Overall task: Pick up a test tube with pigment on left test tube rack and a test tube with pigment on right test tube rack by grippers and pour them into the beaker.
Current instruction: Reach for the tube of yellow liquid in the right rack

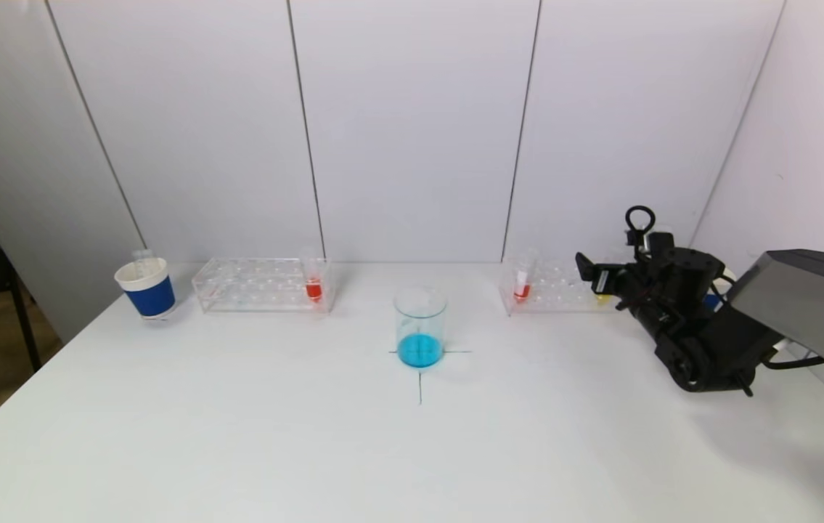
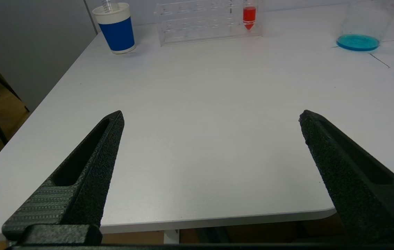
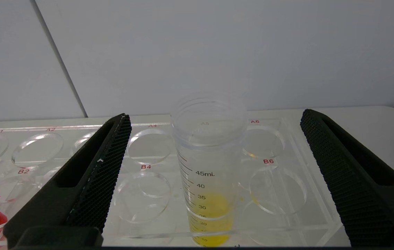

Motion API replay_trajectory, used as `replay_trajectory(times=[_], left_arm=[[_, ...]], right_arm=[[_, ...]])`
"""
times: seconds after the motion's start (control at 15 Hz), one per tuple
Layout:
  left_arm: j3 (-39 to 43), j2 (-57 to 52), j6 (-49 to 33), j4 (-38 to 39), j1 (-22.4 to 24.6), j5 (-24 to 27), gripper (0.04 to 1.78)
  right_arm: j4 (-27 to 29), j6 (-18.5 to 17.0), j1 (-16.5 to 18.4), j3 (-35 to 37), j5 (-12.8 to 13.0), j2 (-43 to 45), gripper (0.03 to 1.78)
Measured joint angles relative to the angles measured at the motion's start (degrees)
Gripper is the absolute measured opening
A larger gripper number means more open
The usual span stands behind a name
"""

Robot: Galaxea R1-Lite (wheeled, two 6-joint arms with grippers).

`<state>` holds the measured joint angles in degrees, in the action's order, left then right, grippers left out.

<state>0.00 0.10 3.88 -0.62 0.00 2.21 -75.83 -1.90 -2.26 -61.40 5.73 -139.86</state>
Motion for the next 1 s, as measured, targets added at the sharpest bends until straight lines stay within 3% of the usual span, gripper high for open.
replay_trajectory(times=[1.0], left_arm=[[0.0,0.0,0.0,0.0,0.0,0.0,1.76]], right_arm=[[-2.2,1.0,-0.2,-0.4,0.0,-1.4,1.77]])
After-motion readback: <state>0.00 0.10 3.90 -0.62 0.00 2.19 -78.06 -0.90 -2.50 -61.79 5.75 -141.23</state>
